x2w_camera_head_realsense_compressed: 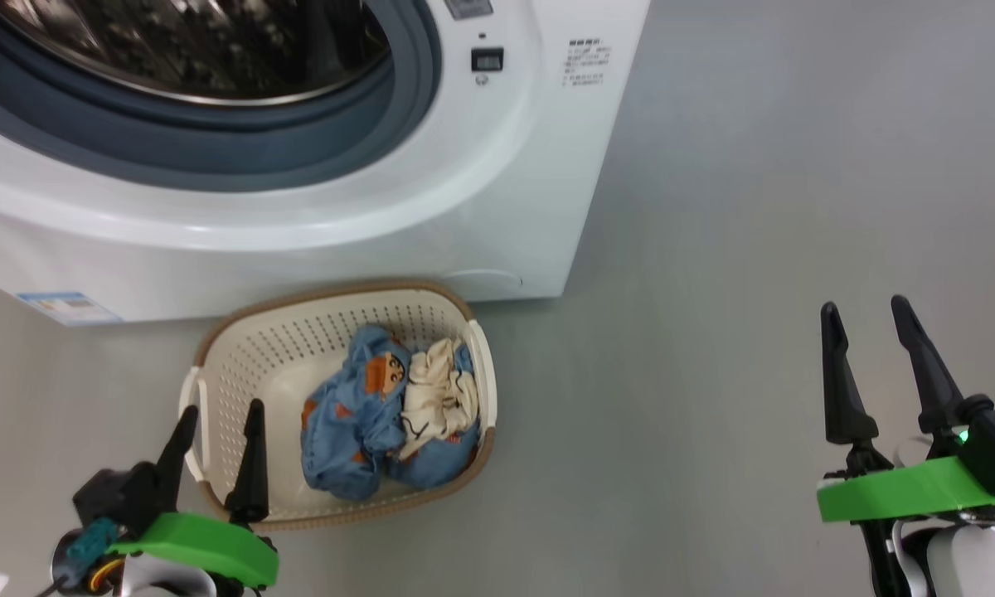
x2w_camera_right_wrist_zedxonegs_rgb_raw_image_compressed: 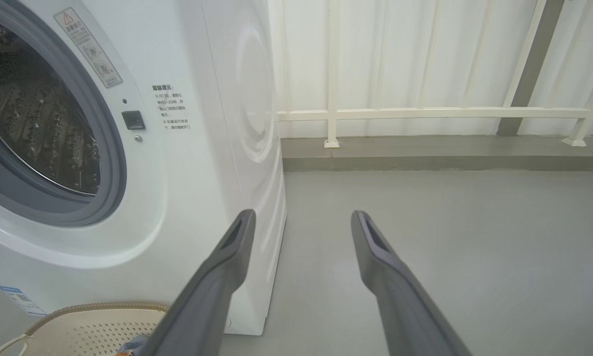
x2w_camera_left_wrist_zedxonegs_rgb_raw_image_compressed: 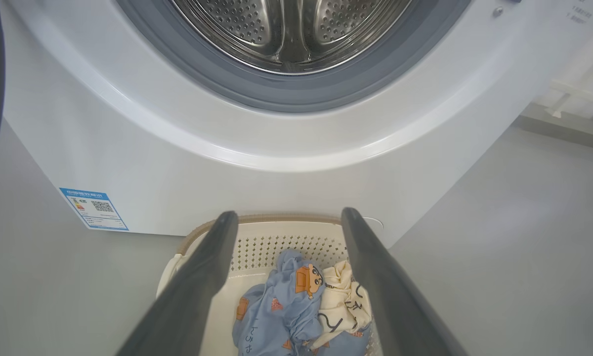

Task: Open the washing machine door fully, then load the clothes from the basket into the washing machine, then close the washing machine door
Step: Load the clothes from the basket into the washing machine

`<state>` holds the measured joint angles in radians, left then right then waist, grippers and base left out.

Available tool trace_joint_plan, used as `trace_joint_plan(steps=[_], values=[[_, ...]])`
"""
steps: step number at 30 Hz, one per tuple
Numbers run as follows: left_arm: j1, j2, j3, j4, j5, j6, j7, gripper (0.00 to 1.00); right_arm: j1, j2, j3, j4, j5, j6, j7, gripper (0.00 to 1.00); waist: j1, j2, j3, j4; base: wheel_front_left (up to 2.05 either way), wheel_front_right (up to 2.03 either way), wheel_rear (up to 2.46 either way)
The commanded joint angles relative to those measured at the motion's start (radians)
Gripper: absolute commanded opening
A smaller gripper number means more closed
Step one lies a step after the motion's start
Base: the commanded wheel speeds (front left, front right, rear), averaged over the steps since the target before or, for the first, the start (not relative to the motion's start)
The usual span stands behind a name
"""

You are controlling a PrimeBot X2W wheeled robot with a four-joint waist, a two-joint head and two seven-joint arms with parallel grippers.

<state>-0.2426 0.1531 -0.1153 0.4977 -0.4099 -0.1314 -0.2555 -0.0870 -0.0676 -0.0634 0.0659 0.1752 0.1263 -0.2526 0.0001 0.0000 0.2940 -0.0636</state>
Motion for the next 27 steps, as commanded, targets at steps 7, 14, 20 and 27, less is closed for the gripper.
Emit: trace_joint_plan(steps=[7, 14, 20, 27], values=[[-0.132, 0.059, -0.056, 0.149, -0.042, 0.001, -0.006, 1.00, -0.075, 0.007, 0.035, -0.035, -0.014, 0.004, -0.009, 1.00, -0.0001, 0.0000, 0.138, -0.020, 0.00, 0.00, 0.00], [-0.242, 0.072, -0.143, 0.292, -0.072, 0.001, -0.006, 1.00, -0.119, 0.015, 0.049, -0.045, -0.017, 0.004, -0.009, 1.00, -0.0001, 0.0000, 0.221, -0.035, 0.00, 0.00, 0.00], [-0.335, 0.063, -0.214, 0.420, -0.095, 0.001, -0.006, 1.00, -0.146, 0.017, 0.063, -0.052, -0.001, 0.004, -0.009, 1.00, -0.0001, 0.0000, 0.272, -0.050, 0.00, 0.00, 0.00], [-0.455, 0.056, -0.279, 0.581, -0.123, 0.001, -0.005, 1.00, -0.178, 0.017, 0.083, -0.065, 0.023, 0.004, -0.009, 1.00, -0.0001, 0.0000, 0.334, -0.074, 0.00, 0.00, 0.00]])
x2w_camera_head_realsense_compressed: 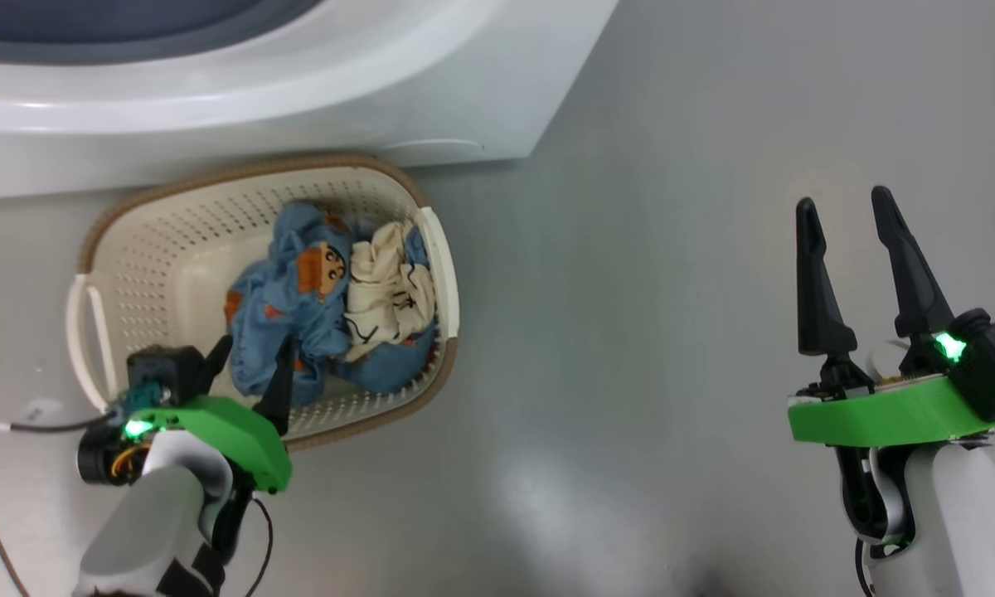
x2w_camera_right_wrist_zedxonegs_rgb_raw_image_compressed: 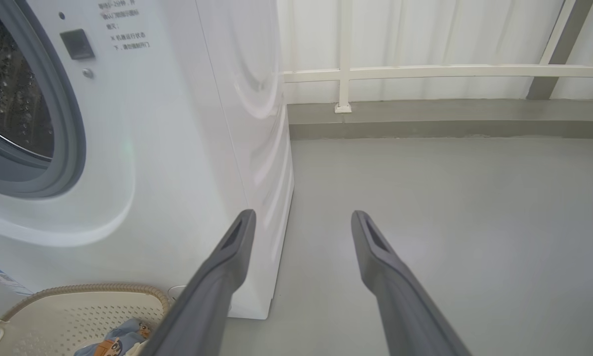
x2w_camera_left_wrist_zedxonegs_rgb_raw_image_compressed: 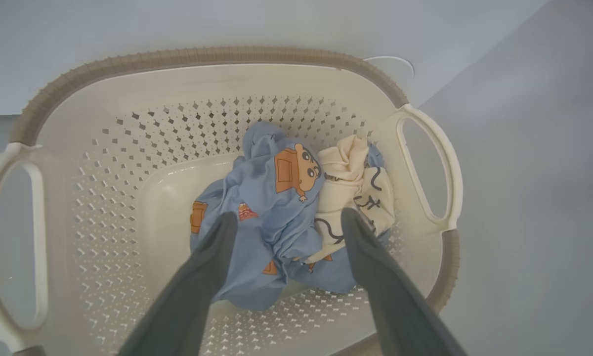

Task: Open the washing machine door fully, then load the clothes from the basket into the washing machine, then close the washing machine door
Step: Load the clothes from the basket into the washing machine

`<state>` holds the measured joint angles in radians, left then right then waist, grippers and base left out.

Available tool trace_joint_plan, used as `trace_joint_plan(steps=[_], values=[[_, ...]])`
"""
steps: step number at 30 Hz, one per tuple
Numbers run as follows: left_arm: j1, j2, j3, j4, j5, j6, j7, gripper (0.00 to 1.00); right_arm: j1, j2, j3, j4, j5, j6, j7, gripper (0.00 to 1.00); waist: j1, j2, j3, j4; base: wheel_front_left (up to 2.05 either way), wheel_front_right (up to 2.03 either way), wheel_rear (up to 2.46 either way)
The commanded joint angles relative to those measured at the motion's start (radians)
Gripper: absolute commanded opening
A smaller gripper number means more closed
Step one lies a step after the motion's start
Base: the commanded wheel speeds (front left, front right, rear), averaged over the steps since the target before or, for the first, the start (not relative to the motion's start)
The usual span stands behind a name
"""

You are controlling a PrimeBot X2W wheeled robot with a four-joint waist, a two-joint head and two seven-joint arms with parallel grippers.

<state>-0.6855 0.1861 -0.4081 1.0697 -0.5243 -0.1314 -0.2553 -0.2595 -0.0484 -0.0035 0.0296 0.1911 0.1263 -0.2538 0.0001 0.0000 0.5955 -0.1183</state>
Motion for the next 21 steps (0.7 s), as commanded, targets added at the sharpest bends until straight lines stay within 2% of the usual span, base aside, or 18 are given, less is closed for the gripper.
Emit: trace_joint_plan(steps=[1, 11, 21], values=[[-0.029, 0.025, 0.004, 0.030, -0.012, 0.001, -0.003, 1.00, -0.010, -0.002, 0.028, -0.030, 0.010, 0.004, -0.008, 1.00, -0.0001, 0.0000, 0.041, -0.024, 0.00, 0.00, 0.00], [-0.166, 0.058, -0.058, 0.155, -0.027, 0.001, 0.037, 1.00, -0.058, -0.002, 0.079, -0.045, 0.026, 0.004, -0.008, 1.00, -0.0001, 0.0000, 0.130, -0.058, 0.00, 0.00, 0.00], [-0.246, 0.093, -0.126, 0.173, -0.057, 0.001, 0.104, 1.00, -0.095, -0.002, 0.109, -0.073, 0.057, 0.004, -0.008, 1.00, -0.0001, 0.0000, 0.206, -0.095, 0.00, 0.00, 0.00]])
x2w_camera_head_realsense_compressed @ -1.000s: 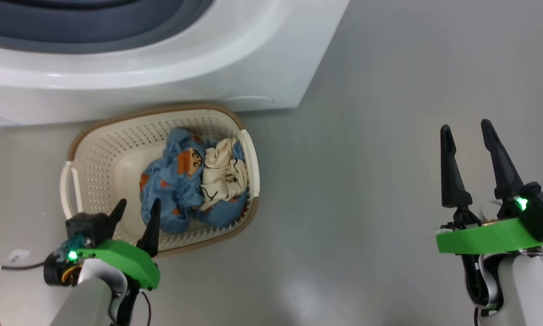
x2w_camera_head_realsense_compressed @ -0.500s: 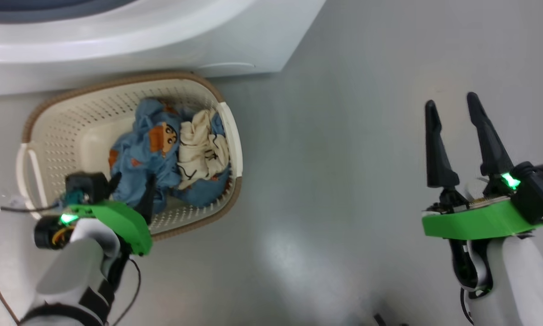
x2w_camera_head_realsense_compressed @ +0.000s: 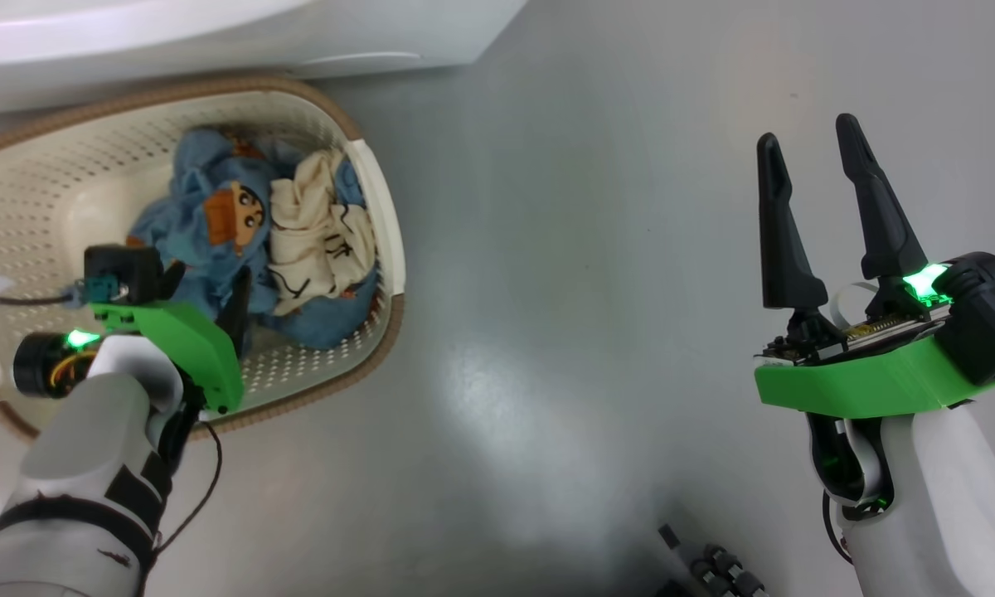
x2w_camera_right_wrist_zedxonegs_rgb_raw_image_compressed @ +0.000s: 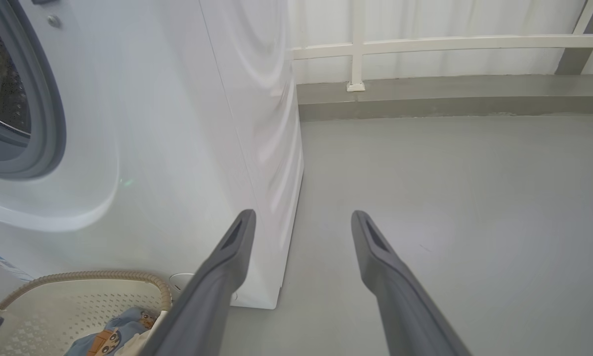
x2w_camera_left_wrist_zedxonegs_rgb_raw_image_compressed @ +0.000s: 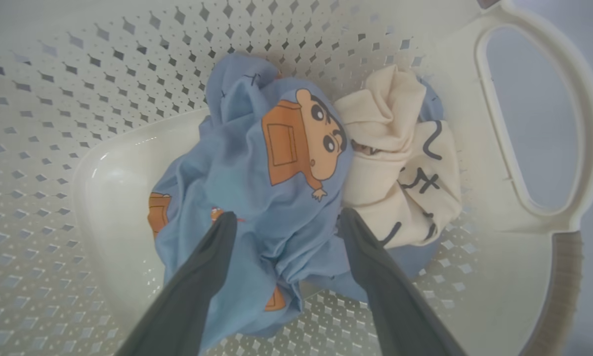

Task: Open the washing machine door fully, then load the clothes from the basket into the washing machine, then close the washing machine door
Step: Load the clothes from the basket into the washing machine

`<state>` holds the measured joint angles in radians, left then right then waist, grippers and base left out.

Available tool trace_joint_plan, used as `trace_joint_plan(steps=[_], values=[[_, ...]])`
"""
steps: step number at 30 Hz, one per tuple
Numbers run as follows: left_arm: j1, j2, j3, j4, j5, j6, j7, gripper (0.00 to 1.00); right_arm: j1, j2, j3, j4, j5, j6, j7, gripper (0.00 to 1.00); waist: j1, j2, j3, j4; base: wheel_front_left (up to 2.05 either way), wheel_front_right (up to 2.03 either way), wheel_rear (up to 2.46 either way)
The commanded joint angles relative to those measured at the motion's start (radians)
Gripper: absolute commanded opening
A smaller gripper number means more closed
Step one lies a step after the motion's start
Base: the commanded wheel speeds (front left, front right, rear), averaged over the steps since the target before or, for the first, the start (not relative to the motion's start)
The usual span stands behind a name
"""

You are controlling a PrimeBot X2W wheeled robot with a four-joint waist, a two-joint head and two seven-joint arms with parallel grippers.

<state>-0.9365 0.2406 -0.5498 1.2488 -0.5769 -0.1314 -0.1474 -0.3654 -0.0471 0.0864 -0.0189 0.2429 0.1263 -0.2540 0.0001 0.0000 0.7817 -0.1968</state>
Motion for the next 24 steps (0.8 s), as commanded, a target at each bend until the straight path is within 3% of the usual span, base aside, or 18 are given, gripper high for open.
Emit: trace_joint_plan(steps=[1, 22, 23, 24], values=[[-0.001, 0.043, 0.007, -0.008, -0.008, 0.001, 0.002, 1.00, 0.009, -0.003, 0.021, -0.026, 0.007, 0.004, -0.008, 1.00, -0.0001, 0.0000, 0.025, -0.021, 0.00, 0.00, 0.00], [-0.081, 0.117, -0.125, -0.007, -0.107, 0.001, 0.050, 1.00, -0.008, -0.003, 0.045, -0.059, 0.041, 0.004, -0.008, 1.00, -0.0001, 0.0000, 0.098, -0.074, 0.00, 0.00, 0.00], [-0.083, 0.120, -0.128, -0.004, -0.110, 0.001, 0.049, 0.91, -0.008, -0.003, 0.046, -0.060, 0.041, 0.004, -0.008, 1.00, -0.0001, 0.0000, 0.099, -0.075, 0.00, 0.00, 0.00], [-0.087, 0.122, -0.131, -0.001, -0.114, 0.001, 0.049, 0.75, -0.008, -0.003, 0.046, -0.060, 0.042, 0.004, -0.008, 1.00, -0.0001, 0.0000, 0.101, -0.076, 0.00, 0.00, 0.00]])
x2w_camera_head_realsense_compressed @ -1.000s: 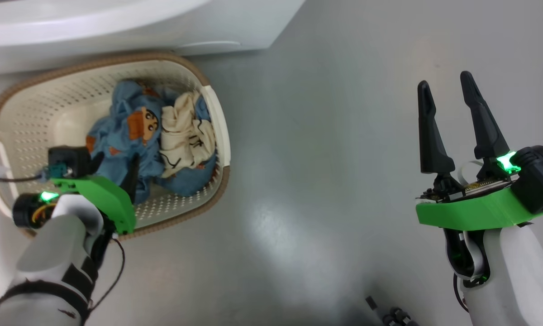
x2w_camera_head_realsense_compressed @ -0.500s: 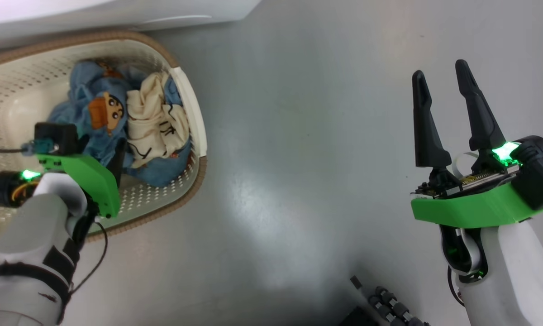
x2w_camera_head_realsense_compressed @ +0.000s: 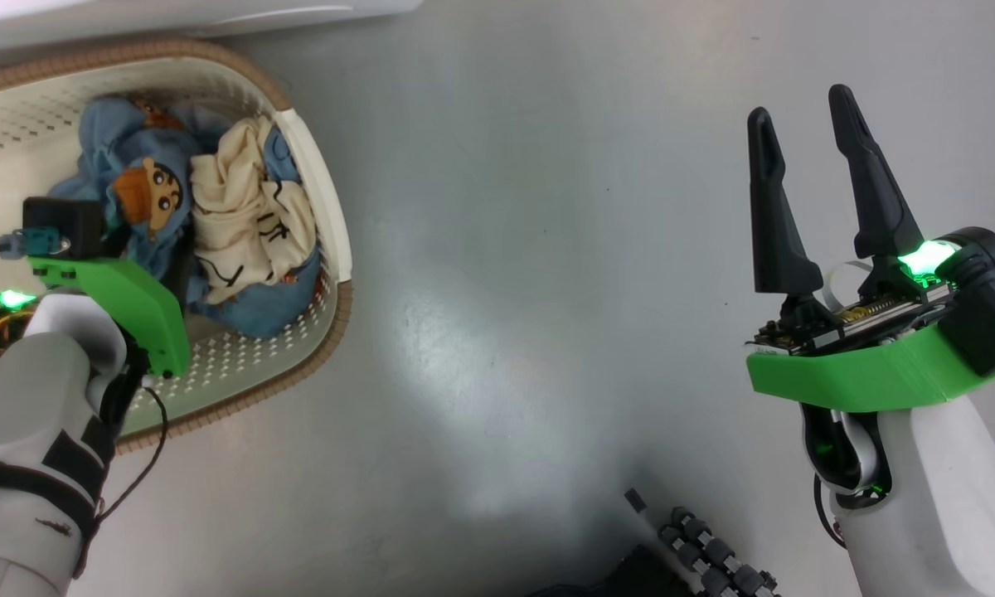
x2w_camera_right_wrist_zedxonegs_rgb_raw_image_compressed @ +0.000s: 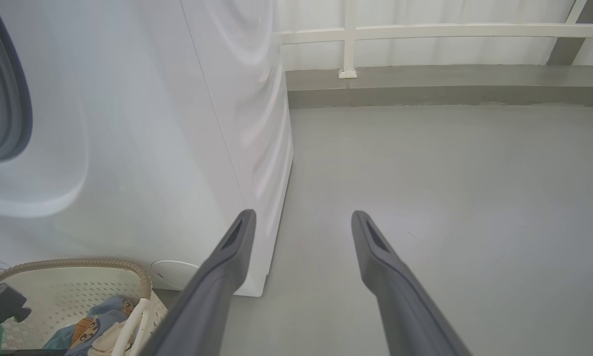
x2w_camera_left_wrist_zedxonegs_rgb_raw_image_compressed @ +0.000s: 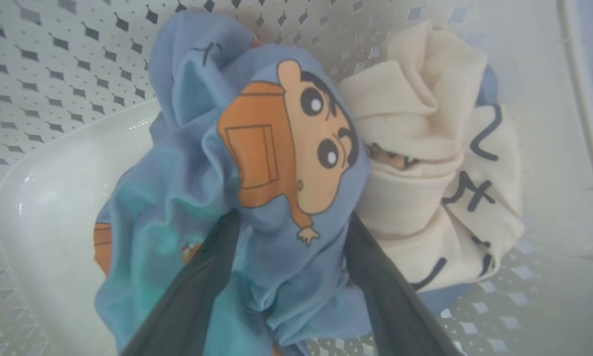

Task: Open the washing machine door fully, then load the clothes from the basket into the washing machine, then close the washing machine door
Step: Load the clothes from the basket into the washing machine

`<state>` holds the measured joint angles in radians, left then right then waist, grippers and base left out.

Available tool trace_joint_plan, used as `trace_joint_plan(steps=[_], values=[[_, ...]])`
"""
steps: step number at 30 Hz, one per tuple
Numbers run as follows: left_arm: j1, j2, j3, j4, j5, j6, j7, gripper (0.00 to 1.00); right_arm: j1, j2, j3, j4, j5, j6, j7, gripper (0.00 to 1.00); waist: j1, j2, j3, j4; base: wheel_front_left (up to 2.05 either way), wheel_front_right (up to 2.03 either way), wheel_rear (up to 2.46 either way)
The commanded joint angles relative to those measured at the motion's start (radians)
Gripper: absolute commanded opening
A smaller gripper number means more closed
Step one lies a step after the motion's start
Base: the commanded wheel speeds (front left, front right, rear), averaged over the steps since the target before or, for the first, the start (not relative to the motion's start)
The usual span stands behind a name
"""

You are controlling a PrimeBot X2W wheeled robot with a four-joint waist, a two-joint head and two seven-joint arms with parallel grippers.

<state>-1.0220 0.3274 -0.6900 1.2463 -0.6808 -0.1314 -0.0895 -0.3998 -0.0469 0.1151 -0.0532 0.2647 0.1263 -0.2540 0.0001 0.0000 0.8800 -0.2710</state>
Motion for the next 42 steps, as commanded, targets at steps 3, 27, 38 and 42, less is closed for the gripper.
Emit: trace_joint_plan(steps=[3, 27, 38, 42], values=[[-0.014, 0.039, 0.006, 0.012, -0.019, 0.001, -0.009, 0.77, 0.026, -0.003, 0.014, -0.026, 0.020, 0.004, -0.008, 1.00, -0.0001, 0.0000, 0.004, 0.001, 0.00, 0.00, 0.00], [0.054, 0.005, -0.002, -0.013, -0.160, 0.001, -0.127, 0.00, 0.039, -0.003, -0.001, -0.010, -0.011, 0.004, -0.008, 1.00, -0.0001, 0.0000, -0.138, 0.058, 0.00, 0.00, 0.00], [0.164, 0.002, 0.091, -0.172, -0.171, 0.001, -0.172, 0.00, 0.085, -0.003, -0.035, 0.009, -0.048, 0.004, -0.008, 1.00, -0.0001, 0.0000, -0.291, 0.127, 0.00, 0.00, 0.00], [0.236, -0.006, 0.202, -0.261, -0.099, 0.001, -0.172, 0.00, 0.114, -0.003, -0.048, 0.020, -0.061, 0.004, -0.008, 1.00, -0.0001, 0.0000, -0.351, 0.150, 0.00, 0.00, 0.00]])
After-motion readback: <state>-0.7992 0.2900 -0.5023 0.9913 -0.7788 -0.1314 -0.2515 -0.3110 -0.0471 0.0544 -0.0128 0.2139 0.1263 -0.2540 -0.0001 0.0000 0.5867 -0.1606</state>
